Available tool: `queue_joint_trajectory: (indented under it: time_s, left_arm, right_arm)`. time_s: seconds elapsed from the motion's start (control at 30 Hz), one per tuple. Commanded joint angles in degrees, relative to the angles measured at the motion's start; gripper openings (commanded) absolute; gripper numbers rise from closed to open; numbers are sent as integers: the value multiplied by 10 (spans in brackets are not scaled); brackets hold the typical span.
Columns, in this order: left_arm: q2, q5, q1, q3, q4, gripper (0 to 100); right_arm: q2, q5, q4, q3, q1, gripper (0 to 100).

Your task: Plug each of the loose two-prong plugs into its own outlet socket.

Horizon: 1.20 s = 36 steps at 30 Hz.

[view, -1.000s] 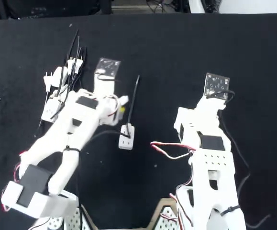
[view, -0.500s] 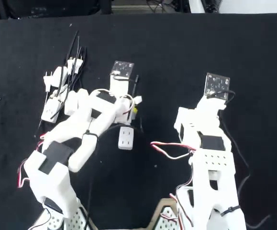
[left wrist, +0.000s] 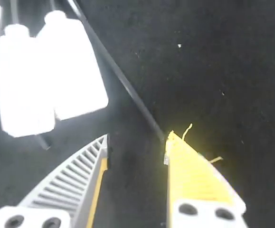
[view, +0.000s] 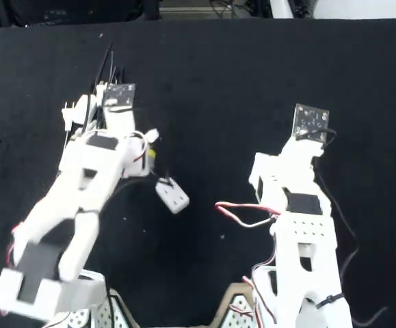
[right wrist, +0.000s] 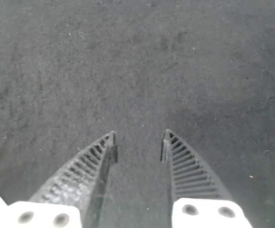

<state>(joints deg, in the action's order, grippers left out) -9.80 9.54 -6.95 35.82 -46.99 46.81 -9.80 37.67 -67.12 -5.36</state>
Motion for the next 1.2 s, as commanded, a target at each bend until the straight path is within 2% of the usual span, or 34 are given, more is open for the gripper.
queue_joint_trajectory:
  time_s: [0.0, 0.1, 0.17, 0.37, 0.57, 0.7, 0.8, 0.9, 1.03, 1.17]
  left_arm:
    - [-127, -80, 8, 43, -43, 198]
    - [-145, -142, -7, 87, -49, 199]
    - [-136, -139, -24, 105, -39, 197]
    - [-98, -43, -111, 146, 73, 195]
    - [-90, 32, -240, 112, 85, 195]
    - [-97, 37, -256, 95, 80, 195]
    - [-108, 18, -202, 64, 43, 198]
    - [-125, -18, -132, 0, -58, 199]
    - [-120, -109, 0, -94, -187, 198]
    - [-77, -207, 139, -176, -222, 195]
  right_arm:
    - [15, -5, -15, 27, -6, 148]
    - [15, -5, -15, 29, -7, 148]
    - [15, -5, -15, 31, -11, 148]
    - [15, -5, 3, 58, -54, 148]
    - [15, -1, 126, 172, -69, 148]
    - [15, 27, 185, 210, -76, 148]
    - [13, 45, 194, 205, -76, 148]
    - [11, 47, 192, 187, -70, 148]
    - [11, 45, 178, 153, -10, 148]
    - [13, 48, 116, 87, 76, 148]
